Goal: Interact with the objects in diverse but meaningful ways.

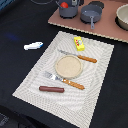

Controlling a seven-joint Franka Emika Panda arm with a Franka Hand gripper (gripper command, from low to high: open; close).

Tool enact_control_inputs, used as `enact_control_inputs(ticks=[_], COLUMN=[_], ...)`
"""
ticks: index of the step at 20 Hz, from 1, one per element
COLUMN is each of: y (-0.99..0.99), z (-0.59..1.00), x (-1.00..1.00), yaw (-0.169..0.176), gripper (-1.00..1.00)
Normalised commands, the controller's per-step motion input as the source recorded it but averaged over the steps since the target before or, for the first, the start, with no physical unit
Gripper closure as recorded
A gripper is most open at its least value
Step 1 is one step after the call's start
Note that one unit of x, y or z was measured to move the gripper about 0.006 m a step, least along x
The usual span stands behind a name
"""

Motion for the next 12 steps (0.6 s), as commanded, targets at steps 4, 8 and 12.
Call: enact_control_inputs(ticks=[4, 8, 12], y=[-0.46, -0.46, -0.44], z=[0.01, 0.0, 0.0], x=[0.59, 0.58, 0.64], yaw=[-0.131, -0.121, -0.122], gripper=[-1.0, -1.0, -1.0])
